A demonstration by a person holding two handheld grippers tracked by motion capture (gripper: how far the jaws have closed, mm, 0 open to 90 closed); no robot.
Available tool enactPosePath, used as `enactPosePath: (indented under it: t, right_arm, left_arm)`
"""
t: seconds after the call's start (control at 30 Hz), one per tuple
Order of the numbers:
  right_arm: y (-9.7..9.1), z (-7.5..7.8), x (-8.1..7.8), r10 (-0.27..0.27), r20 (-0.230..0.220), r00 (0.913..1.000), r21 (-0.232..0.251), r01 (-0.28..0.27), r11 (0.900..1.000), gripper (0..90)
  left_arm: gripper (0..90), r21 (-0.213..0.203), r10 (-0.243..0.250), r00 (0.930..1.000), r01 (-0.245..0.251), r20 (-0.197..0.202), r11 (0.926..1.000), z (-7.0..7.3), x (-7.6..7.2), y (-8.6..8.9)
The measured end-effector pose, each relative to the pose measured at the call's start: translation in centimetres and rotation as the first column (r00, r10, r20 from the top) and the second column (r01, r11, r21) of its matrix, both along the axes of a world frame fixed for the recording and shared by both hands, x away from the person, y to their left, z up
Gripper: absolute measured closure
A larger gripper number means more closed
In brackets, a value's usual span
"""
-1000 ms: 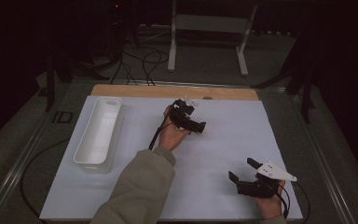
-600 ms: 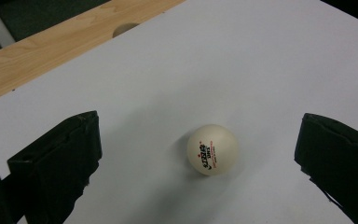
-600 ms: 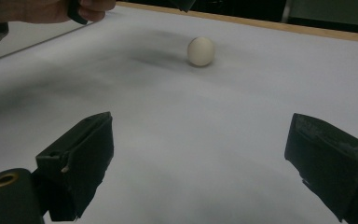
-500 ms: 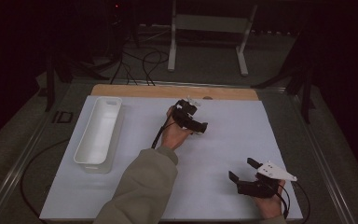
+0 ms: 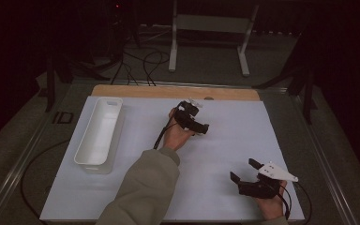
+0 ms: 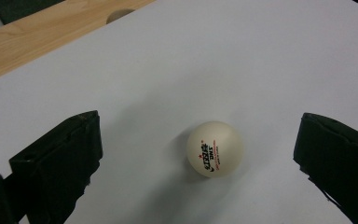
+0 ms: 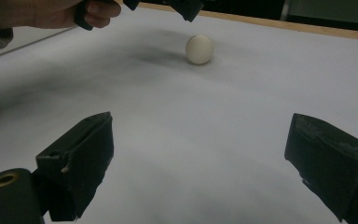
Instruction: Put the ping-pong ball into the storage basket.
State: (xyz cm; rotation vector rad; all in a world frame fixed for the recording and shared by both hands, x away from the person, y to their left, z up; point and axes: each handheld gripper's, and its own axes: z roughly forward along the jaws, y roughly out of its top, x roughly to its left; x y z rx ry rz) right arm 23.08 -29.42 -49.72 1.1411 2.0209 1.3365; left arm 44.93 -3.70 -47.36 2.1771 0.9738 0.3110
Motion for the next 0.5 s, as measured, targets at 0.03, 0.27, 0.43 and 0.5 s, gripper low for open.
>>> enactPosePath:
  t: [0.03, 0.27, 0.43, 0.5]
  right_arm:
    - [0.0, 0.0, 0.0, 0.000, 0.000, 1.0000, 0.000, 0.000, 1.0000, 7.2]
    - [0.0, 0.0, 0.0, -0.001, 0.001, 1.0000, 0.000, 0.001, 1.0000, 7.2]
    - [0.0, 0.0, 0.0, 0.000, 0.000, 1.0000, -0.001, 0.000, 1.0000, 7.2]
    - [0.0, 0.0, 0.0, 0.000, 0.000, 1.0000, -0.002, 0.000, 1.0000, 7.2]
  left_arm:
    - [1.6, 0.000, 0.000, 1.0000, 0.000, 0.000, 1.0000, 0.0, 0.0, 0.0]
    - [2.3, 0.003, 0.001, 0.9999, -0.001, -0.016, 1.0000, -0.5, 0.1, -0.3]
    - [3.6, 0.000, -0.001, 0.9996, 0.001, -0.028, 1.0000, -0.8, 0.2, -0.4]
    - [4.3, 0.002, -0.001, 0.9992, 0.001, -0.039, 1.0000, -1.1, 0.2, -0.7]
